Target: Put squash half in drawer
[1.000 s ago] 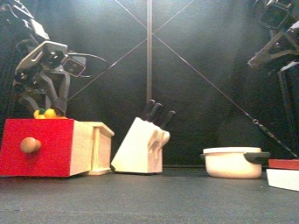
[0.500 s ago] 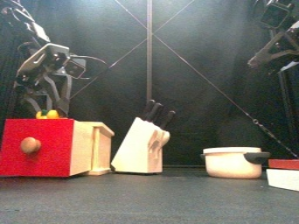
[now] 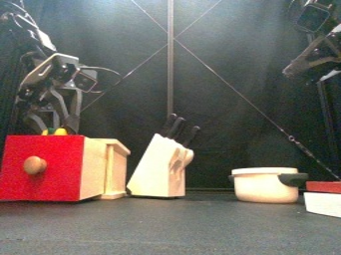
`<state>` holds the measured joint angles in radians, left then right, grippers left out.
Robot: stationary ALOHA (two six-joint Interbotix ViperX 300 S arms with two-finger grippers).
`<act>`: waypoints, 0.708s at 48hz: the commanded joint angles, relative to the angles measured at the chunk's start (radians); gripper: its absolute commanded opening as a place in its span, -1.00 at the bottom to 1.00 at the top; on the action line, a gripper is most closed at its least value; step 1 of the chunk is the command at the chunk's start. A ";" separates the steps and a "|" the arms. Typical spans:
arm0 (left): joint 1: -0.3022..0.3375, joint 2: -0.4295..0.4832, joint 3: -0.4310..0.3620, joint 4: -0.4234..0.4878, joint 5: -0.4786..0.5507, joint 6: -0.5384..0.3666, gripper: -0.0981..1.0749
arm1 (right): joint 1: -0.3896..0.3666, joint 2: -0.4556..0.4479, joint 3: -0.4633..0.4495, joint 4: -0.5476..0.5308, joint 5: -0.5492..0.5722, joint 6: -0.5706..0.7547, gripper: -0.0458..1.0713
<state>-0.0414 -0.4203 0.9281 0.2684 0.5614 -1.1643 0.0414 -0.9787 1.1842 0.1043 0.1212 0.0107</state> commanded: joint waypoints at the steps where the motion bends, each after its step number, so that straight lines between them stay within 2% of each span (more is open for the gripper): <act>1: 0.005 -0.002 -0.012 0.000 -0.014 0.000 0.60 | 0.000 0.012 -0.020 0.000 -0.008 -0.002 -0.88; 11: 0.005 -0.002 -0.012 0.000 -0.014 0.000 0.82 | -0.002 0.012 -0.020 0.000 -0.006 -0.002 -0.88; 28: 0.006 -0.002 -0.015 0.000 -0.017 0.002 0.83 | 0.000 0.012 -0.021 0.000 -0.006 -0.002 -0.88; 34: 0.006 -0.003 -0.011 0.000 -0.054 0.003 0.83 | 0.000 0.012 -0.021 0.000 -0.006 -0.002 -0.88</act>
<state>-0.0383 -0.4203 0.9281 0.2669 0.5323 -1.1628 0.0414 -0.9771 1.1842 0.1043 0.1212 0.0107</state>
